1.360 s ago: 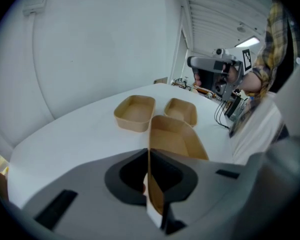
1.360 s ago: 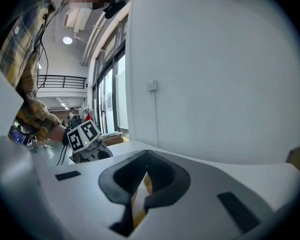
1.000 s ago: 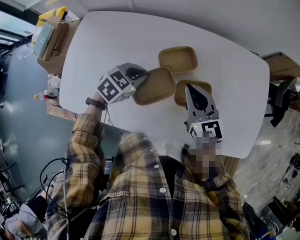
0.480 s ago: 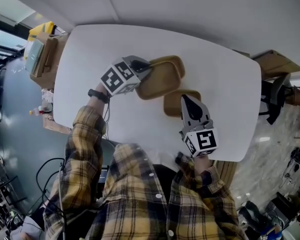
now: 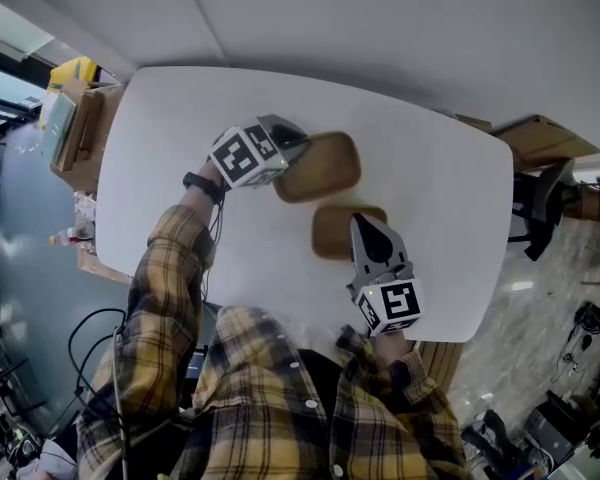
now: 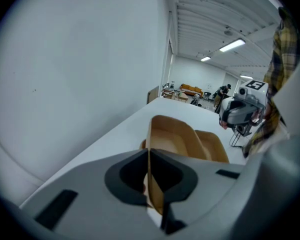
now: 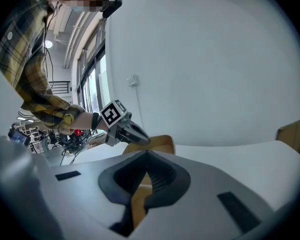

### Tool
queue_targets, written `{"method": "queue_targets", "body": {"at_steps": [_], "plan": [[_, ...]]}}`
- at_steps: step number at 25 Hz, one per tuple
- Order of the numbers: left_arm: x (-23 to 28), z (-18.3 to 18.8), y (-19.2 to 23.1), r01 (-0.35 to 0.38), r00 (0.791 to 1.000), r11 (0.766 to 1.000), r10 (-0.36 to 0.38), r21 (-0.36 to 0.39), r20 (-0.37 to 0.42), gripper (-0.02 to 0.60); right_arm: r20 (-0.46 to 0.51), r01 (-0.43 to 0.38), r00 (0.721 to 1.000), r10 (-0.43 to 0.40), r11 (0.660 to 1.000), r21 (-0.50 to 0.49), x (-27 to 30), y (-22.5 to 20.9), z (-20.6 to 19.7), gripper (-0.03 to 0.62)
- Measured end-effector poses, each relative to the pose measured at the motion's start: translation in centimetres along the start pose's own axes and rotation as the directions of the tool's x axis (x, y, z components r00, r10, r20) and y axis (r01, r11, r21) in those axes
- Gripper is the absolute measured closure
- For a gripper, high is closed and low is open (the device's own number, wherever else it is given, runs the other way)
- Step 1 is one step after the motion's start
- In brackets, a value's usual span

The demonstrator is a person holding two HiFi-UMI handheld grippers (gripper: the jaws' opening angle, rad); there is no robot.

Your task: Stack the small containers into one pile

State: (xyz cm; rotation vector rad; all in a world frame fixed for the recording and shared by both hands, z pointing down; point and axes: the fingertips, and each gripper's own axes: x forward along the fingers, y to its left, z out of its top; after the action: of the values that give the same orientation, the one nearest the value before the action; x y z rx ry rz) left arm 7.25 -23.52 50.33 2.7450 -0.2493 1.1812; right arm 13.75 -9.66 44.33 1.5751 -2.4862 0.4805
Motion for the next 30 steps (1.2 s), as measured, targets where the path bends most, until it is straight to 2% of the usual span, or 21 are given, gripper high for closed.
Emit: {"method": "queue_targets", "body": {"at_steps": [4, 7, 12, 18, 23, 27, 28, 30], "plan": [[1.0, -0.6, 0.4, 0.01, 0.999, 1.0, -0.009, 0.029, -0.038, 0.557, -0.005, 0.003, 1.0, -0.002, 1.0, 0.009, 0.3, -0.3, -0.2, 0.579], [1.5, -1.2, 0.5, 0.014, 0.999, 1.0, -0.013, 0.022, -0.05, 0.557, -0.012, 0.006, 1.0, -0.006, 1.0, 0.022, 0.4, -0.4, -0.6, 0.579], [2.3, -2.2, 0.5, 0.001, 0.996, 0.999, 0.003, 0.05, -0.094, 0.557, -0.013, 0.015, 1.0, -0.015, 0.999, 0.034, 0.5, -0.7, -0.7, 0.579], [3.4, -2.7, 0.9, -0.045, 0.998, 0.997, 0.048, 0.058, -0.051, 0.555, -0.021, 0.02, 1.0, -0.019, 0.998, 0.053, 0.6, -1.1, -1.1, 0.579], [4.2, -3.9, 0.7, -0.062, 0.994, 0.996, 0.067, 0.064, -0.085, 0.55, -0.037, 0.016, 0.999, -0.014, 0.998, 0.06, 0.5, -1.3, -1.3, 0.579], [4.5, -4.2, 1.4, -0.087, 0.994, 0.996, 0.089, 0.036, -0.069, 0.544, -0.044, 0.01, 0.999, -0.008, 0.998, 0.06, 0.8, -1.3, -1.4, 0.579], [4.6, -4.4, 1.4, -0.088, 0.992, 0.995, 0.091, 0.044, -0.084, 0.54, -0.045, 0.01, 0.999, -0.007, 0.998, 0.06, 0.8, -1.4, -1.4, 0.579], [5.1, -5.3, 1.2, -0.067, 0.988, 0.995, 0.076, 0.068, -0.135, 0.468, -0.047, 0.009, 0.999, -0.006, 0.998, 0.058, 0.9, -1.3, -1.5, 0.579]]}}
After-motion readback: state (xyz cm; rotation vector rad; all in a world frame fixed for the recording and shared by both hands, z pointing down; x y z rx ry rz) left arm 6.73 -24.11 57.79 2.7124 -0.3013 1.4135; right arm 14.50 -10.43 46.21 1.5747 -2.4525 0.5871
